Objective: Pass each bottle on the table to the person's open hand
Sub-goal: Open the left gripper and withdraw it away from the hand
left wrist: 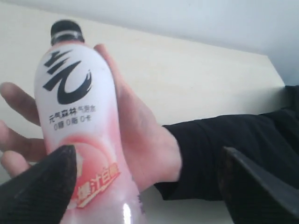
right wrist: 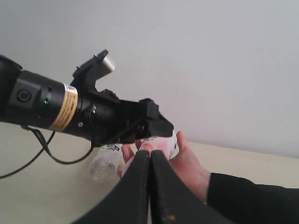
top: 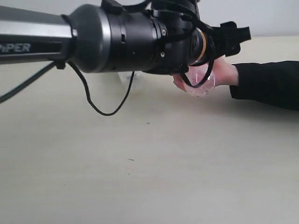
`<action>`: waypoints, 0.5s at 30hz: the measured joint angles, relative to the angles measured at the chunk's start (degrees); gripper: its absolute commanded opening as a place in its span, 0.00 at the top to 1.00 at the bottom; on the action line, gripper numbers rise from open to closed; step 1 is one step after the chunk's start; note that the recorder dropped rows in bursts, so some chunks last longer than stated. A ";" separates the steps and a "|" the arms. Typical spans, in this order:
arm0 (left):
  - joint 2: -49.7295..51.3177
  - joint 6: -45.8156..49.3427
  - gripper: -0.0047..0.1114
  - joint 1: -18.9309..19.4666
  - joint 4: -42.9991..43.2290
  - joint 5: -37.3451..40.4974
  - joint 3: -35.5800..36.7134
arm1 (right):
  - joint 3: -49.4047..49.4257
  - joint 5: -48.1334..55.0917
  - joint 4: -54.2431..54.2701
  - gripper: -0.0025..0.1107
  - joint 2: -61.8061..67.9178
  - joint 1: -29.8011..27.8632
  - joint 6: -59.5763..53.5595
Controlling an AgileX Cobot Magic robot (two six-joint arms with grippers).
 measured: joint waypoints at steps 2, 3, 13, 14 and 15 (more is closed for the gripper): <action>-1.81 2.04 0.29 0.10 0.00 0.11 0.00 | 0.00 0.00 0.00 0.98 0.00 0.00 0.00; -2.89 2.95 0.32 0.10 0.00 0.36 0.00 | 0.00 0.00 0.00 0.98 0.00 0.00 0.00; -13.18 15.64 0.96 0.10 0.20 24.59 0.00 | 0.00 0.00 0.00 0.98 0.00 0.00 0.00; -13.65 17.07 0.96 0.10 0.20 26.70 0.00 | 0.00 0.00 0.00 0.98 0.00 0.00 0.00; -14.01 19.13 0.96 0.28 0.03 29.11 0.00 | 0.00 0.00 0.00 0.98 0.00 0.00 0.00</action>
